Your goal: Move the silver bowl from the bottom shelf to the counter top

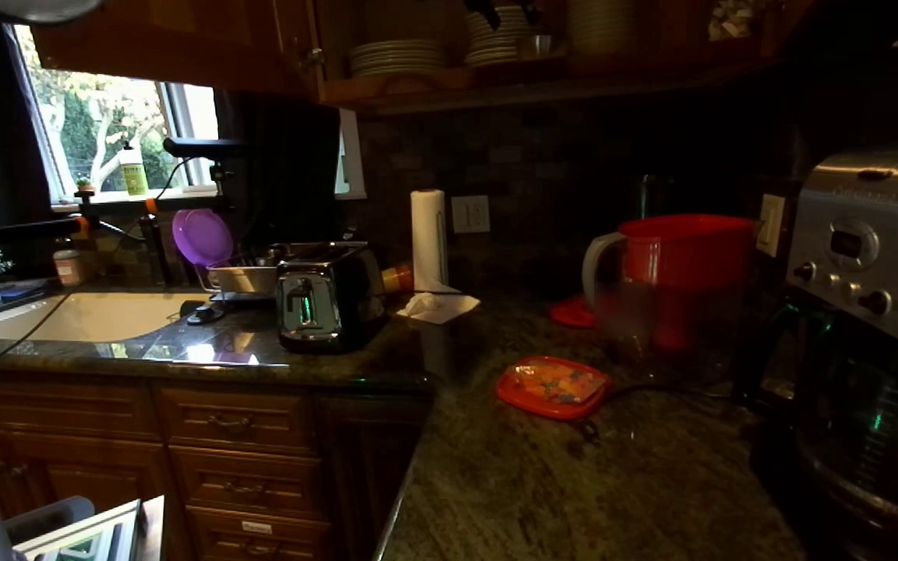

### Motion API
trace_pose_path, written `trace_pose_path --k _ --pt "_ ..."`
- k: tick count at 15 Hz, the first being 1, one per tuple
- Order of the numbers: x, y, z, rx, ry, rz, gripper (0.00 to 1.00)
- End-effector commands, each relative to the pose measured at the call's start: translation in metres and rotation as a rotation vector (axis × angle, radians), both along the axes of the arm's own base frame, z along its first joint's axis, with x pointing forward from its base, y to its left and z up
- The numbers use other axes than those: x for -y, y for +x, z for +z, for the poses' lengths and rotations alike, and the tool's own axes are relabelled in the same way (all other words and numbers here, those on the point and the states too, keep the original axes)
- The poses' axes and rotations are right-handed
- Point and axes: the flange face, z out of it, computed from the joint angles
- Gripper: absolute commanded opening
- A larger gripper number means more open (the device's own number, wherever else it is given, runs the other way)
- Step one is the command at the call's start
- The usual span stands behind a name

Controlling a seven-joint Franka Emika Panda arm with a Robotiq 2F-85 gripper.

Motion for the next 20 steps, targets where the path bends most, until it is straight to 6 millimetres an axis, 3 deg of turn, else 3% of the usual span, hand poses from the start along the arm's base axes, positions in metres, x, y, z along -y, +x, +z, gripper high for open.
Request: trace_pose_path --k 1,4,7,13,20 --pt "-0.017 0.020 0.013 0.066 0.069 -0.049 1.00" --pt "-0.010 0.027 0.022 0.091 0.072 -0.105 1.00" --pt "-0.007 0.039 0.012 0.053 0.068 -0.112 1.00" --pt "-0.031 0.051 -0.015 -0.039 0.101 -0.037 1.00" --pt "-0.043 0.044 -0.004 -0.008 0.161 -0.004 1.00"
